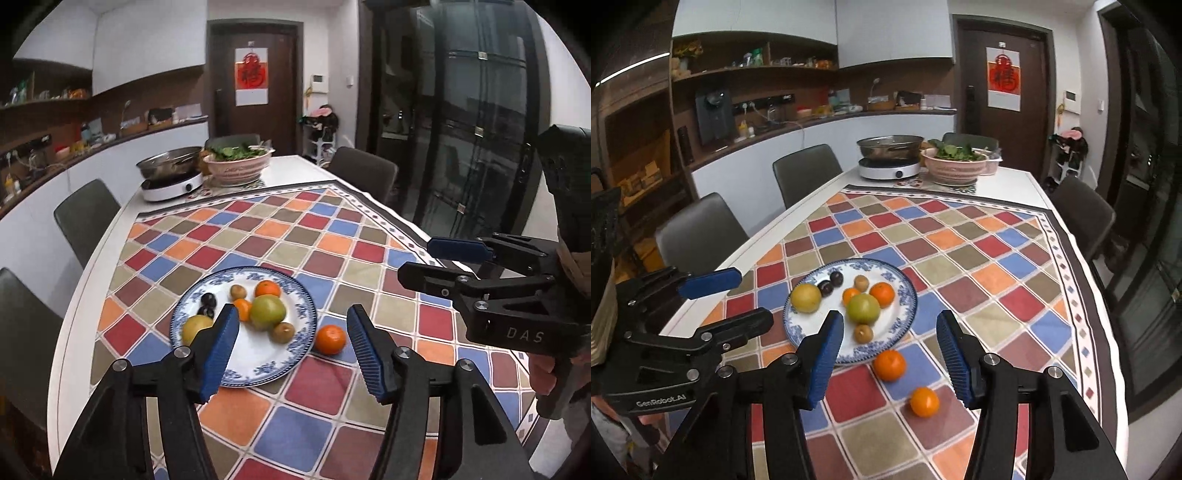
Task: Organize fruits
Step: 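Withdraw both tools from the plate toward the two loose oranges, then grasp an orange with the left tool while the right tool grasps another orange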
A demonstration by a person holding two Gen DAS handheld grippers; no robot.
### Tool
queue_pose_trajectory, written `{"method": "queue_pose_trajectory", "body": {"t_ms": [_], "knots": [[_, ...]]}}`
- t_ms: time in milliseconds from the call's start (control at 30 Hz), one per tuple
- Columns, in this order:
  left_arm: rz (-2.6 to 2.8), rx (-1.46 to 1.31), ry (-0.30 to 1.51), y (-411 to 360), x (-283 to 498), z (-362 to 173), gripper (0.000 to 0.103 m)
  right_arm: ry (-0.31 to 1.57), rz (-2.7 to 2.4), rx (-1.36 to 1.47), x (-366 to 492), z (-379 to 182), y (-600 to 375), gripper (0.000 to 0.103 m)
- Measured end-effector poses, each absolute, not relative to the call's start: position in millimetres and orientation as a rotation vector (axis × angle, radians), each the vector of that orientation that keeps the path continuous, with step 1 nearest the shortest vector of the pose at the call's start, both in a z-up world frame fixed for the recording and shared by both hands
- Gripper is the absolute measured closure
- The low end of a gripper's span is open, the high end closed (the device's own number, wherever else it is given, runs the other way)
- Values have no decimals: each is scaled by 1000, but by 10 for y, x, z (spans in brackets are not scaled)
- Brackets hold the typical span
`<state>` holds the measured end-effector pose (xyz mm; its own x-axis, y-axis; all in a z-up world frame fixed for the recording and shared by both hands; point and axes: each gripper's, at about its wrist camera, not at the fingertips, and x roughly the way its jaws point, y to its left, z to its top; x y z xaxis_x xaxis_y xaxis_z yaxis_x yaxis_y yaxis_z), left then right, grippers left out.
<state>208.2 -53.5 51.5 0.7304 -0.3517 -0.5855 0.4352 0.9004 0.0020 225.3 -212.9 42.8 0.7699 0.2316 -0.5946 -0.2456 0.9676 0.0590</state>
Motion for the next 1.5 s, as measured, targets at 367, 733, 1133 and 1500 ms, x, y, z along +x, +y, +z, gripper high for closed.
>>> {"method": "queue_pose_trajectory", "body": {"t_ms": [367,733,1133,1500], "knots": [[-572,251,551,-806,2046,256,40,645,149,24,2048,161,-2410,50],[-685,364,554,-913,2186,-161,40,714,95,-8,2042,-250,-2384,50],[-767,379,622,-987,2484,-506,40,829,136,13,2230,-712,-2340,50],[-824,406,688,-1098,2718,-694,53,865,134,38,2387,-930,-2369,50]]}}
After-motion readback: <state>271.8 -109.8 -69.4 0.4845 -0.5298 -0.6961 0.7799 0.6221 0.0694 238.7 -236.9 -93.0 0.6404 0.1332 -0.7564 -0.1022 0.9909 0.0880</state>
